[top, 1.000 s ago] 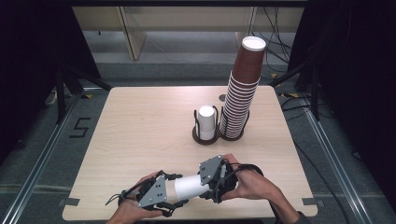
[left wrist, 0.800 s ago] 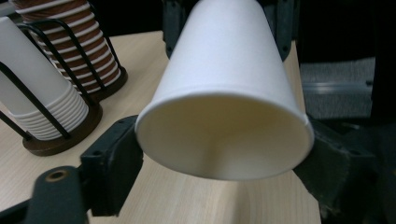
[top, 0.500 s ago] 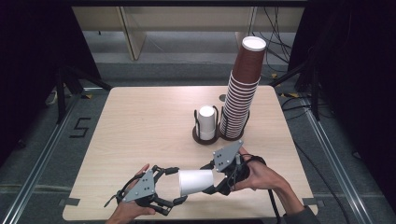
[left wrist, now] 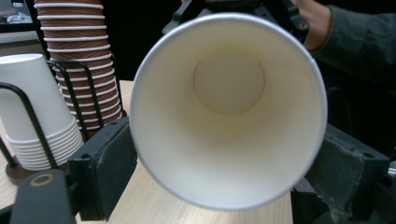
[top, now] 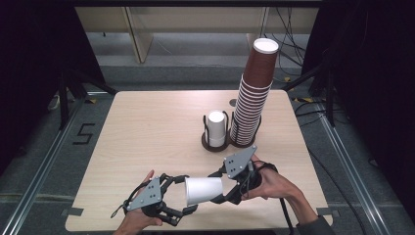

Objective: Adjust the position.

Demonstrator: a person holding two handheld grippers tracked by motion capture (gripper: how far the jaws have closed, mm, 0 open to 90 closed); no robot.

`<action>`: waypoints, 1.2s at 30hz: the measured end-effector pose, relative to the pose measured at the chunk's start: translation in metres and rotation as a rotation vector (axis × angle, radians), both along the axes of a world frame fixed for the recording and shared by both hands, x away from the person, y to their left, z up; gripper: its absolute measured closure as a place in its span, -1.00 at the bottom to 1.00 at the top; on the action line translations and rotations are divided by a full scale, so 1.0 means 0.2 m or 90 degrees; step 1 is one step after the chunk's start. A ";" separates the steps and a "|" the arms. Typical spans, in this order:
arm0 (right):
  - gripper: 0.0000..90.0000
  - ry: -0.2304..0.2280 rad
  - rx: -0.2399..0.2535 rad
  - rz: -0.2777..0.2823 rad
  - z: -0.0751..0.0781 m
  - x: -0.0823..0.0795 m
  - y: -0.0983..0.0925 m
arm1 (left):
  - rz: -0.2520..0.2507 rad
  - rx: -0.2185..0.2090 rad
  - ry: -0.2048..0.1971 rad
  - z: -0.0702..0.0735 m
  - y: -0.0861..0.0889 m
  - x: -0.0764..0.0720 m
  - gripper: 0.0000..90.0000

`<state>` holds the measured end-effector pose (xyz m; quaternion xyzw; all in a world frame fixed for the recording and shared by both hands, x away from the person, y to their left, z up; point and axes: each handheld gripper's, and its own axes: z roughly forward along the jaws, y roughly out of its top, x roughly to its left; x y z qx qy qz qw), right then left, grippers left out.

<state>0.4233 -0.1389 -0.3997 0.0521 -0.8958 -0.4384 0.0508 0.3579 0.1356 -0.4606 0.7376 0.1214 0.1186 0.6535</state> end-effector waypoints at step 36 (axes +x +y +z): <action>-0.26 -0.174 -0.185 -0.041 -0.04 -0.12 0.18 | 0.034 0.095 0.030 0.04 -0.03 -0.02 -0.51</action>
